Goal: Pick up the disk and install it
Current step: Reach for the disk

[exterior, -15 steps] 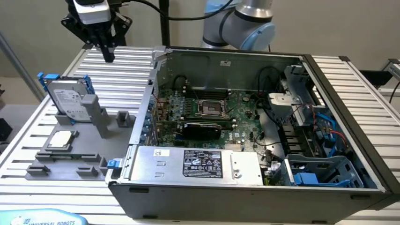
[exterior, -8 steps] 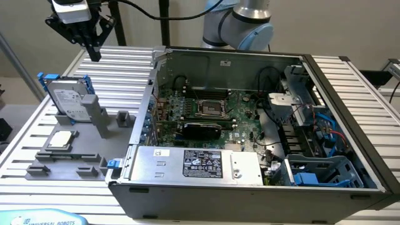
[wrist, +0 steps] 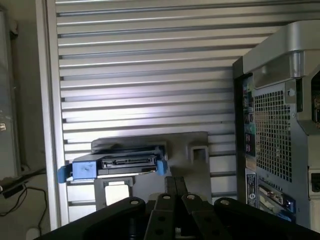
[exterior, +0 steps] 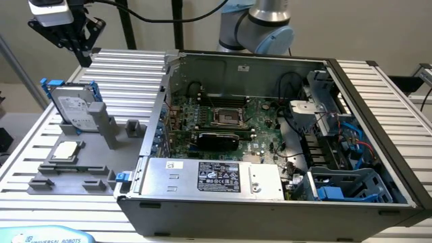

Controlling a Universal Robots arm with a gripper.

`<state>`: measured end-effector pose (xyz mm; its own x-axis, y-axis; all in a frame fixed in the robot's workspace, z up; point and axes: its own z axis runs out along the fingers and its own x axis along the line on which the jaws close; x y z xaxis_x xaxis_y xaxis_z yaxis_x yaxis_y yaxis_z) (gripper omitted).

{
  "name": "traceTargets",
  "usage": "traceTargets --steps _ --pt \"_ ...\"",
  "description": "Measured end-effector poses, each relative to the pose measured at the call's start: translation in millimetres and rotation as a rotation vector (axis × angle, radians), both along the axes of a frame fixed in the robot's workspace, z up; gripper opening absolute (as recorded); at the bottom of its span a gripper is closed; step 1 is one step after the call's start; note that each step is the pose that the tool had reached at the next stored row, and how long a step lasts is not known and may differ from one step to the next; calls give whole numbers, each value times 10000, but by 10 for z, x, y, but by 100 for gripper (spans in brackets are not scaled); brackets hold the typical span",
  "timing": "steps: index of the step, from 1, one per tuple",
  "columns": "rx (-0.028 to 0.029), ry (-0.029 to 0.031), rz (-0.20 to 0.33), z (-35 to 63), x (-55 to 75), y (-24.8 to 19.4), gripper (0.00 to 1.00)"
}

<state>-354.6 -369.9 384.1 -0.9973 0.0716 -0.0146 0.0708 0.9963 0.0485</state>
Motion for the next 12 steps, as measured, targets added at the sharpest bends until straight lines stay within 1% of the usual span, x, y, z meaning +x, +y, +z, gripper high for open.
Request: traceTargets --steps 5,12 --pt "0 35 1 -23 -229 0 11" --pt "0 99 1 -56 -549 0 11"
